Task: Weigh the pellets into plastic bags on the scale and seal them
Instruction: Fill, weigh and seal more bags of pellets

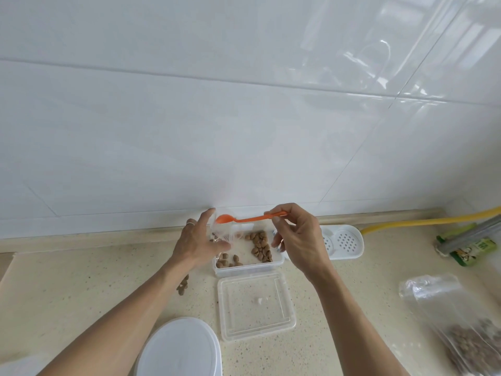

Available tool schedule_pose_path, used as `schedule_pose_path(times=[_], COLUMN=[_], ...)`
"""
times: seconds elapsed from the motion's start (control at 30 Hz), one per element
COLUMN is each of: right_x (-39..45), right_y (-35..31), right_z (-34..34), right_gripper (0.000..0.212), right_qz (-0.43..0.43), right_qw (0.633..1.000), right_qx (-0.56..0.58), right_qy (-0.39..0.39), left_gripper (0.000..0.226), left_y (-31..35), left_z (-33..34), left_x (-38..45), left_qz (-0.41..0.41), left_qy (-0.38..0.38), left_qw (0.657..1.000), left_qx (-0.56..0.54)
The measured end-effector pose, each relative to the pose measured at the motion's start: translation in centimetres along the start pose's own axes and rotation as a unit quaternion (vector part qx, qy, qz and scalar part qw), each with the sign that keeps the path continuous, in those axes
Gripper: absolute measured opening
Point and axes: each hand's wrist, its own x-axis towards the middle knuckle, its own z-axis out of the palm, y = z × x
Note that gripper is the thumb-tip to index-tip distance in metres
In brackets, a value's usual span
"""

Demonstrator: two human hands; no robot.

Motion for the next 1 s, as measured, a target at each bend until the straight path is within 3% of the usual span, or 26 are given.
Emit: schedule_pose_path(times=[0.13,0.23,0.3,0.5,0.7,1.0], right_x=[-0.1,0.2,0.2,0.4,1.2,1.6], right_y=[-0.4,1.0,2.9,7.8,9.1,8.9], right_z=[-0.6,-1.2,-1.3,0.8,2.7,2.0], right_gripper=[0.012,0.012,0.014,0.015,0.018,0.015], right_qz=[-0.009,0.025,0.064,0.115,0.116,0.128], right_qw=[0.996,0.983,0.981,0.986,0.991,0.99], right_qx=[0.05,0.068,0.039,-0.029,-0.002,-0.052], right_qy=[0.077,0.166,0.177,0.115,0.068,-0.018], left_gripper=[0.097,0.099,0.101,0.1,0.097,0.097], left_y=[-0.1,-0.8,-1.6,-2.9,-3.3,-3.1], left_z=[-0.1,-0.6,-0.9,-0.3,0.4,0.3], left_x=[-0.2,-0.7,-1.0,-1.5,-1.7,-2.0], left_qz=[0.019,0.026,0.033,0.044,0.03,0.04], left_qy=[0.027,0.055,0.07,0.068,0.057,0.064], left_qw=[0.999,0.998,0.997,0.995,0.995,0.993], left_qx=[-0.027,-0.02,-0.002,0.051,0.075,0.095])
